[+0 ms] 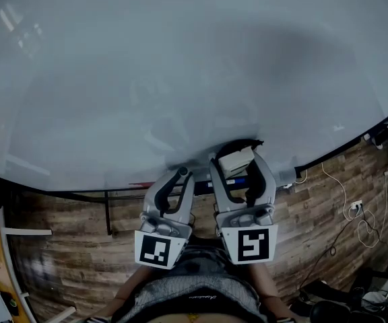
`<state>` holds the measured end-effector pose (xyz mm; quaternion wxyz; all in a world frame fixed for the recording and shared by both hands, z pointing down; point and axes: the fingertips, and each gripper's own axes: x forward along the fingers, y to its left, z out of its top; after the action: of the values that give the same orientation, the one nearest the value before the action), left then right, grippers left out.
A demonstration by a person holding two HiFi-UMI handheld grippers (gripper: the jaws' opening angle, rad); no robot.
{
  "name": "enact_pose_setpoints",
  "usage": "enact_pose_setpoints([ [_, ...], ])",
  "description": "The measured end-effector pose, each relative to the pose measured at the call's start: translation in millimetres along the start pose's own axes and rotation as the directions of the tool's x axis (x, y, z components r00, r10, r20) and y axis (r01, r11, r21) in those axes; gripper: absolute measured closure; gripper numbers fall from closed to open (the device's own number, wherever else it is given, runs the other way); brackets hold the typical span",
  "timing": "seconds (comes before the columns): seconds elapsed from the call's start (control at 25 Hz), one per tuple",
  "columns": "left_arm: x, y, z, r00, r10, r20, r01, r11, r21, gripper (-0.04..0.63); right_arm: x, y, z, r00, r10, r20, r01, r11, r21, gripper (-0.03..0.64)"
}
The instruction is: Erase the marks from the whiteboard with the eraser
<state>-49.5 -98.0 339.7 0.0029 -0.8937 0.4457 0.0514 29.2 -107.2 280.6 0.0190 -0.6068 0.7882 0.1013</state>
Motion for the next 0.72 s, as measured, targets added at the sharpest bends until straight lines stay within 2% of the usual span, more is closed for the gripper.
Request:
enact_pose_setpoints([
  [0.16, -2, 0, 3, 1.0, 0.024, 0.004, -0.024, 1.0, 0.01, 0.525, 1, 7, 11, 0.999, 0.026, 0.043, -0.026, 1.0, -0.006, 0.359],
  [0.44, -36, 49, 2, 0.997, 0.074, 0.003, -0.074, 0.997, 0.021, 0.525, 23, 86, 17, 0.987, 0.139, 0.075, -0.138, 0.99, -0.02, 0.359],
  [0.72, -35, 48, 4, 0.996, 0.086, 0.002, -0.086, 0.996, 0.026, 0.525, 19, 76, 18, 0.983, 0.164, 0.084, -0.165, 0.986, 0.004, 0.359],
])
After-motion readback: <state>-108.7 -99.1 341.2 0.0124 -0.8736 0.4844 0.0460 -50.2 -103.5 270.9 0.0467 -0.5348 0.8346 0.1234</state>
